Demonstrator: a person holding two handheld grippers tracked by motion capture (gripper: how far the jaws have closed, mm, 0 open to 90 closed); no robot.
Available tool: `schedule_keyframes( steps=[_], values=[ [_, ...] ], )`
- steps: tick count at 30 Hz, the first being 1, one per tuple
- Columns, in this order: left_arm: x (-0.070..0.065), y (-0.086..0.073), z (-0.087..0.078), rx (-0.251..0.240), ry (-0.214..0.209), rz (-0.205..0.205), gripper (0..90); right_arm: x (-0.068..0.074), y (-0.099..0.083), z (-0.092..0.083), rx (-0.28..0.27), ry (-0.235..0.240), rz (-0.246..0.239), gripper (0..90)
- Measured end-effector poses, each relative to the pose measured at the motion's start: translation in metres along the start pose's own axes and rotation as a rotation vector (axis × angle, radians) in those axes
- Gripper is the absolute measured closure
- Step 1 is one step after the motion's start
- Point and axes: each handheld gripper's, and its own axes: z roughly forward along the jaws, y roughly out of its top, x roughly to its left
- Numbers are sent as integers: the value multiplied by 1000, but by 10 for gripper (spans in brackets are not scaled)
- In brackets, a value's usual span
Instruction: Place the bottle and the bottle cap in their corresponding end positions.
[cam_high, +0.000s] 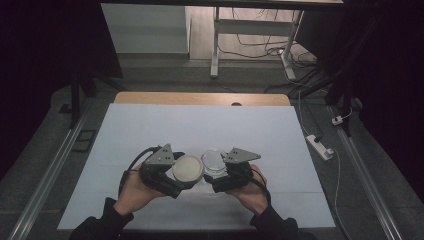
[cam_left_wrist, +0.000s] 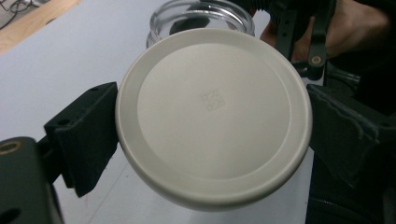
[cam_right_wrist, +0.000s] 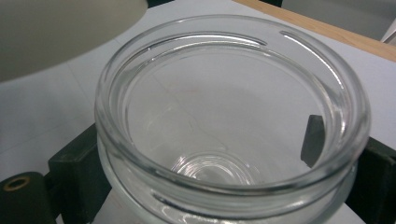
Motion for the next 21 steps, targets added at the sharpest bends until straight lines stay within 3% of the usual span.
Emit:
schedule_keyframes(
  steps=[21],
  values=[
    [-10,-19,25,30,-44,12,83,-16,4,1,-6,-30,27,62]
  ],
)
